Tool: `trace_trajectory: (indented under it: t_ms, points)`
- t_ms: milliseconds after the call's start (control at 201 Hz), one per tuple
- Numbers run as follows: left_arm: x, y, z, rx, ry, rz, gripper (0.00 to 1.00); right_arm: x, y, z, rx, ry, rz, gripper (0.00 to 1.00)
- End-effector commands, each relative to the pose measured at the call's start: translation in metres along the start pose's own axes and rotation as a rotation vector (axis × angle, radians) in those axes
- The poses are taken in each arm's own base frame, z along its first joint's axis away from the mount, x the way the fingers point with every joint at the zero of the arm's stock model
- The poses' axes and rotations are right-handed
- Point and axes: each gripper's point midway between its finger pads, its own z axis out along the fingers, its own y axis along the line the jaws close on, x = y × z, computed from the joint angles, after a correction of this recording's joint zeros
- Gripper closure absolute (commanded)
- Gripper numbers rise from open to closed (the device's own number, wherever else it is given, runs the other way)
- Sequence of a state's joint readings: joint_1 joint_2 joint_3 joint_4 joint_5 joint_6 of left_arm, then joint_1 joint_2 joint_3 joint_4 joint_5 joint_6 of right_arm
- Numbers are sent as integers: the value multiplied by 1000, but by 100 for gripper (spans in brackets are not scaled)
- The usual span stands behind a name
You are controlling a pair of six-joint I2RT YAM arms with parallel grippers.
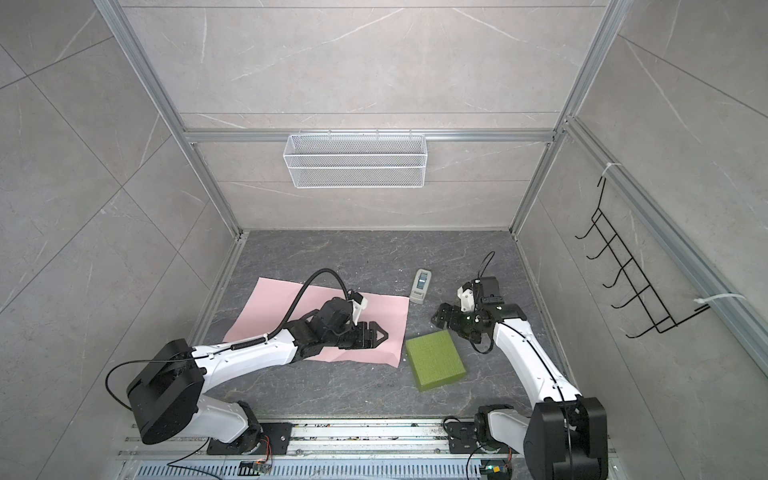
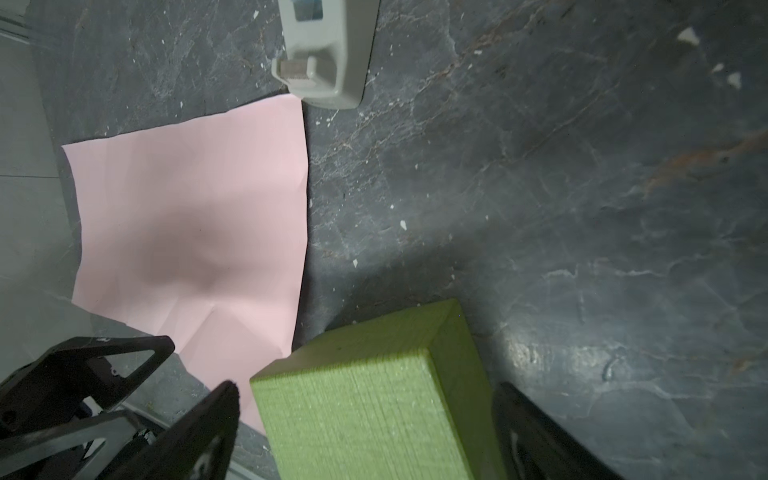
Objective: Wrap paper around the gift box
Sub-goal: 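Grasp the green block with both grippers from opposite sides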
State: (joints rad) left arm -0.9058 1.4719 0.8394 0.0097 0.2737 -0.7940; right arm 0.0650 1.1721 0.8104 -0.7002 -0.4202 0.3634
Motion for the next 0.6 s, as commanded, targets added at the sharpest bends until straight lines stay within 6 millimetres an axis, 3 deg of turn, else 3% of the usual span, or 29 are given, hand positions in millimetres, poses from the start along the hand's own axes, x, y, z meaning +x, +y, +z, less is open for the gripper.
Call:
trace_trajectory:
  t_ms: [0,174,368,483,592]
  points:
    - [13,-36,12,120,96,69,21,23,-7,2,8,69,42,4]
    - [25,-53,38,194,236,27,21,34,-8,13,-22,100,94,6]
    - [32,-47,76,198,340,-9,24,41,-15,18,-18,84,109,8]
    - [17,-50,94,203,332,-2,25,41,-16,20,-22,66,117,8]
    - [-16,-39,107,209,258,-51,31,30,-14,23,-48,26,116,9]
